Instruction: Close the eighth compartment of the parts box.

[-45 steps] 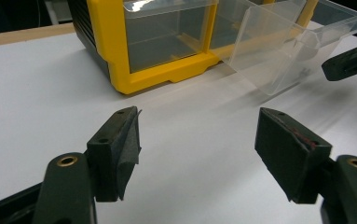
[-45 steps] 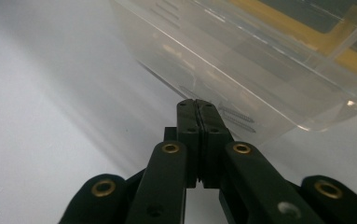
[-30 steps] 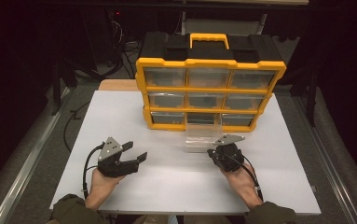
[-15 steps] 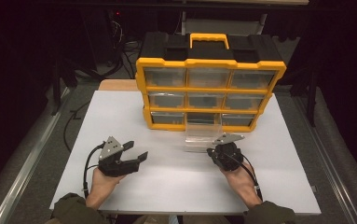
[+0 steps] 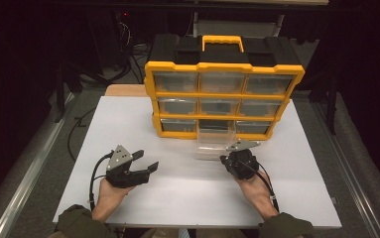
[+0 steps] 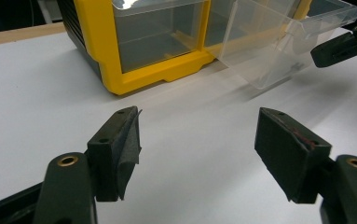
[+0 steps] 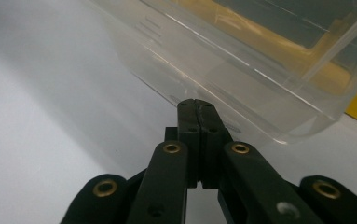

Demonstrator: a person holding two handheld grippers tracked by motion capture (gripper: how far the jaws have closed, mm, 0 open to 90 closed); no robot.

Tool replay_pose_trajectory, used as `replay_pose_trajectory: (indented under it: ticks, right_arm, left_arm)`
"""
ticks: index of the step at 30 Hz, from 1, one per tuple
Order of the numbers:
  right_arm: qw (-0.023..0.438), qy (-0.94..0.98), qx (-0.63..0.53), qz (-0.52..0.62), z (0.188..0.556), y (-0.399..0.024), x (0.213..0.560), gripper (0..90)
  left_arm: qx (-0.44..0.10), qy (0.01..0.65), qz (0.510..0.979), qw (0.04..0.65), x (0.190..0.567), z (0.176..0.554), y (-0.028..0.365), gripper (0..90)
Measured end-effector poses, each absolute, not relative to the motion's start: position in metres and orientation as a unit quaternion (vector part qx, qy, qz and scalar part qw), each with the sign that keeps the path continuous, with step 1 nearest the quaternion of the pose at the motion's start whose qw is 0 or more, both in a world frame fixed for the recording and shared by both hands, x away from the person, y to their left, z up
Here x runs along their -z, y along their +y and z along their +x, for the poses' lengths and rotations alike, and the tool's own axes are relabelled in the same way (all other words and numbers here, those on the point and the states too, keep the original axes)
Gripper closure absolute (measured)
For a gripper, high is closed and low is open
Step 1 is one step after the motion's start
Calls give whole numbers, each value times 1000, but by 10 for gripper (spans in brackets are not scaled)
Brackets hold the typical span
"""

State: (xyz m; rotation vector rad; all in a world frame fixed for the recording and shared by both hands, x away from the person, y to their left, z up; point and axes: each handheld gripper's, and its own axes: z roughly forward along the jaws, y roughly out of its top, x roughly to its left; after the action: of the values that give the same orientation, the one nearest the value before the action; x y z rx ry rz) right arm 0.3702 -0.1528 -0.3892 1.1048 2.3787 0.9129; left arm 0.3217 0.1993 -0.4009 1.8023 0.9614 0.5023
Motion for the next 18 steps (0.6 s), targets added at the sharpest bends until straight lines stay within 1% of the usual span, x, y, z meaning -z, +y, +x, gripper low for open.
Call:
replay_pose_trajectory:
  ticks: [12, 16, 18]
  right_arm:
    - [184, 839, -324, 396, 376, -152, 388, 900]
    - [177, 833, -322, 414, 377, -154, 387, 900]
    - [181, 835, -327, 403, 380, -155, 387, 900]
  left_arm:
    - [-205, 400, 744, 495, 401, 323, 199, 315]
    - [-207, 399, 744, 495, 401, 323, 199, 315]
    - [-207, 399, 744, 494, 401, 323, 200, 315]
